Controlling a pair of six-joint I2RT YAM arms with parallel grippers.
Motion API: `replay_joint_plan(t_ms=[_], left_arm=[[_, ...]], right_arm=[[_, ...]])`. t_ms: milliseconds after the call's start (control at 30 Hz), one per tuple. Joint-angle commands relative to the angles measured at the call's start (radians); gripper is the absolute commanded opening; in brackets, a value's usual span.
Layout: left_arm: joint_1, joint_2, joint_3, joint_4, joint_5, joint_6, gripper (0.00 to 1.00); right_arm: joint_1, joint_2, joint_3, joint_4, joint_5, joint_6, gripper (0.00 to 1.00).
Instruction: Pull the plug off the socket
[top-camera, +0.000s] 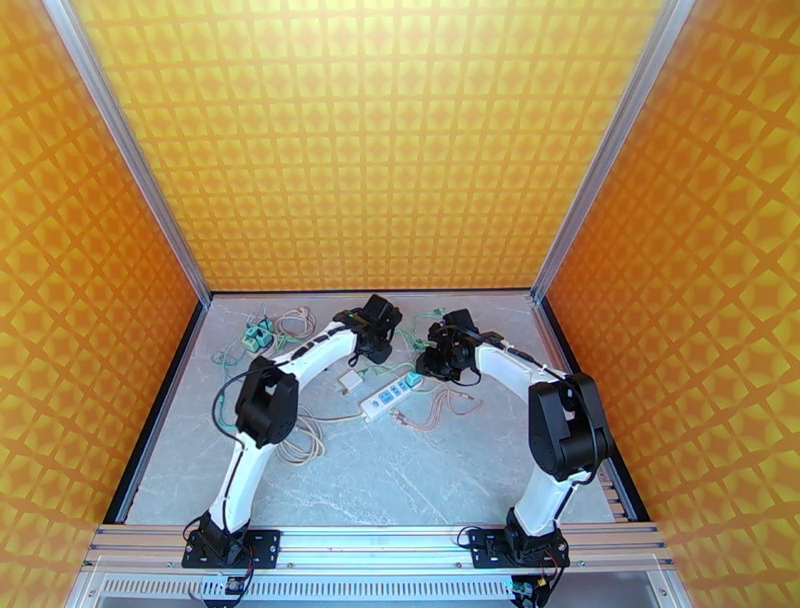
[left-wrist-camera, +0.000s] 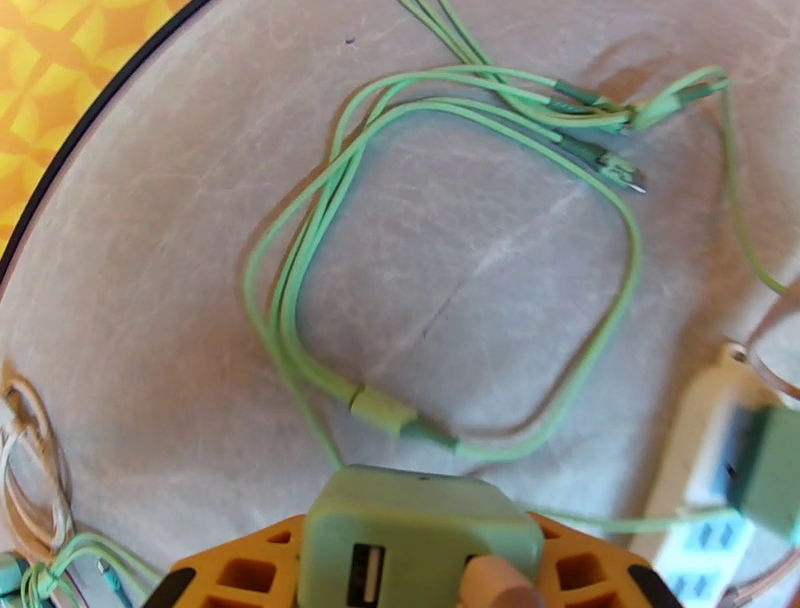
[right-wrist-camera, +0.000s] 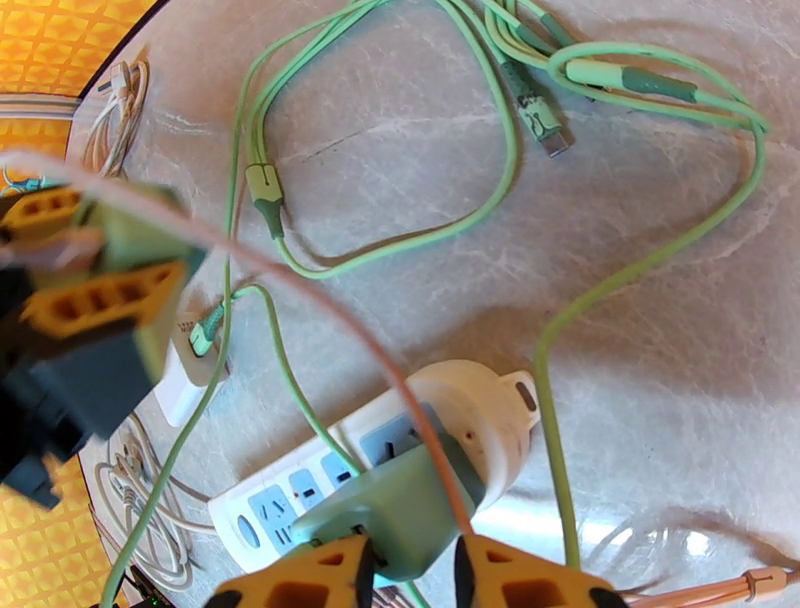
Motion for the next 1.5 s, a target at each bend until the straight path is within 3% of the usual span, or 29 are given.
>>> replay_joint_plan(t_ms=[0, 333, 500, 533, 867, 1000, 1133, 1300, 1467], left_arm=[[0.000, 0.049, 0.067, -0.034, -0.033, 0.014, 0.34], [-0.004, 0.127, 0.163, -0.042, -0.028, -0.002, 0.42], [-0.003, 0.083, 0.154, -0.053, -0.025, -0.027, 0.74], [-0.003, 0.068, 0.147, -0.053, -0.026, -0.034, 0.76], [-0.004, -0.137, 0.001, -0.033, 0.018, -0.146, 0.81], [-0.007, -0.251, -0.129, 0.025, 0.095, -0.182, 0.80], [-0.028, -0.328, -0.219, 0.078, 0.158, -0.174, 0.79], [-0.085, -0.343, -0.238, 0.107, 0.177, -0.137, 0.77], [-0.122, -0.275, -0.151, 0.069, 0.220, -0.109, 0.76]], right_arm=[[-0.001, -0.025, -0.029, -0.058, 0.047, 0.009, 0.30], [-0.001, -0.060, -0.036, -0.050, 0.047, 0.019, 0.34], [-0.001, -0.111, -0.044, -0.027, 0.065, 0.032, 0.38], [0.000, -0.118, -0.042, -0.025, 0.069, 0.034, 0.38], [-0.001, -0.174, -0.058, 0.008, 0.075, 0.079, 0.40], [0.000, -0.193, -0.110, 0.054, 0.066, 0.120, 0.27], [-0.006, -0.204, -0.187, 0.132, 0.040, 0.186, 0.24], [-0.012, -0.202, -0.274, 0.228, 0.014, 0.257, 0.19], [-0.027, -0.182, -0.311, 0.258, 0.014, 0.277, 0.17]])
